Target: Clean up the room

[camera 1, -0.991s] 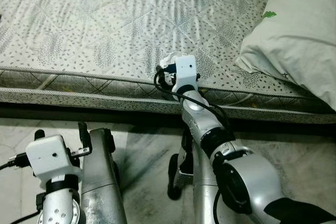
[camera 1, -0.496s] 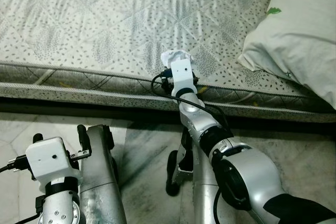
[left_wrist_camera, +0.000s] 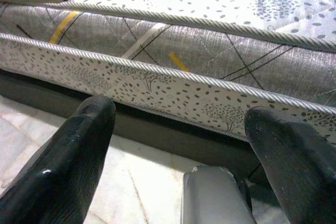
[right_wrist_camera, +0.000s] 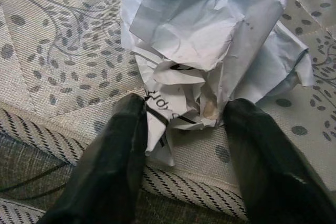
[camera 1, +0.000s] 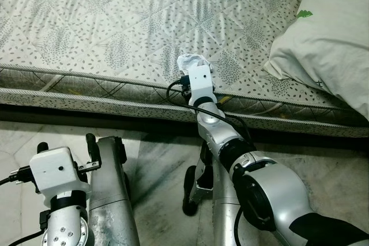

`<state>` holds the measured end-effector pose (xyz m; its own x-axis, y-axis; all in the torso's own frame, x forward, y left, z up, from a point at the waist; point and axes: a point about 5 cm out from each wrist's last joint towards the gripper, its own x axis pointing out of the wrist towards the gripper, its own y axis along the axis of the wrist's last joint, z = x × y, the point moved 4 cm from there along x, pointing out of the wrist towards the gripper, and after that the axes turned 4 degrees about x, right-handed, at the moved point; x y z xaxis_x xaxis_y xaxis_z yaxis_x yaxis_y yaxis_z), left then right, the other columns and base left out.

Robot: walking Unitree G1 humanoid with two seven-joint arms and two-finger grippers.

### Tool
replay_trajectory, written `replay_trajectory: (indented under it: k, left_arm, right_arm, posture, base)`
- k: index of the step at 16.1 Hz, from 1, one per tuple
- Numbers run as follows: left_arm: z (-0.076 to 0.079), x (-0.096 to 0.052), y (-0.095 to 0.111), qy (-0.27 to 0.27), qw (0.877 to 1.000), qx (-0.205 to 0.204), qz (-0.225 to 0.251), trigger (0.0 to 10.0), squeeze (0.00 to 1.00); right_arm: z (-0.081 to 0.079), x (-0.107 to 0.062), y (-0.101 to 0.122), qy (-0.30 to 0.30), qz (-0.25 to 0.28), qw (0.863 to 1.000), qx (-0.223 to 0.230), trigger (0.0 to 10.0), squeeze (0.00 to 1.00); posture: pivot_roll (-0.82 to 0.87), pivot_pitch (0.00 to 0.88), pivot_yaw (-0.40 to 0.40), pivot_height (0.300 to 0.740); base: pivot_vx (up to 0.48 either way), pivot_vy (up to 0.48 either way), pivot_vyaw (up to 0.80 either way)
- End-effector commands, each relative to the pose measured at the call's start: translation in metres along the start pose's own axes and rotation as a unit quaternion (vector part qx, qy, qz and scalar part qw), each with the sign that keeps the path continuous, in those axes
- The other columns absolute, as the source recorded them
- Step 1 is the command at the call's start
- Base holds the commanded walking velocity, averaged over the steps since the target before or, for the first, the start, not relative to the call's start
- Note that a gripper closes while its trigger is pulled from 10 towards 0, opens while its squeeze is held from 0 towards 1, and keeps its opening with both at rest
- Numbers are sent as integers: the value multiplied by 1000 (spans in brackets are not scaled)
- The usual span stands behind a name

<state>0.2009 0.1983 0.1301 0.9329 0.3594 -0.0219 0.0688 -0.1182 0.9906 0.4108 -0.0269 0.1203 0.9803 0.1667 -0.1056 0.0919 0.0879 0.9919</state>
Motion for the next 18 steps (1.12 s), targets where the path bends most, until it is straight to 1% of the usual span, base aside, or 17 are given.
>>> replay_trajectory:
  k: [1, 6, 11, 16, 18]
  left_arm:
    - [-2, -1, -9, 4, 1000, 0, -21, 10000, 0]
    - [1, 8, -7, 1, 1000, -2, -11, 10000, 0]
    - [1, 16, -5, 2, 1000, -3, -2, 10000, 0]
    - [1, 33, 1, 0, 1000, -2, 19, 10000, 0]
    - [0, 34, 2, 3, 1000, -2, 22, 10000, 0]
  right_arm:
    - [-8, -3, -12, 6, -27, 1000, 14, 0, 0]
    - [-1, 0, -6, -1, -21, 1000, 20, 0, 0]
    - [1, 3, 3, -2, -14, 999, 31, 0, 0]
    - [5, 7, 13, -5, -5, 999, 41, 0, 0]
    - [7, 7, 14, -7, -4, 999, 43, 0, 0]
  posture:
    - [249, 371, -127, 532]
    - [242, 344, -129, 532]
    - [239, 318, -129, 532]
    - [229, 278, -128, 532]
    - [228, 278, -134, 532]
  base:
    - [0, 0, 0]
    - [0, 0, 0]
    - [0, 0, 0]
    - [0, 0, 0]
    - [0, 0, 0]
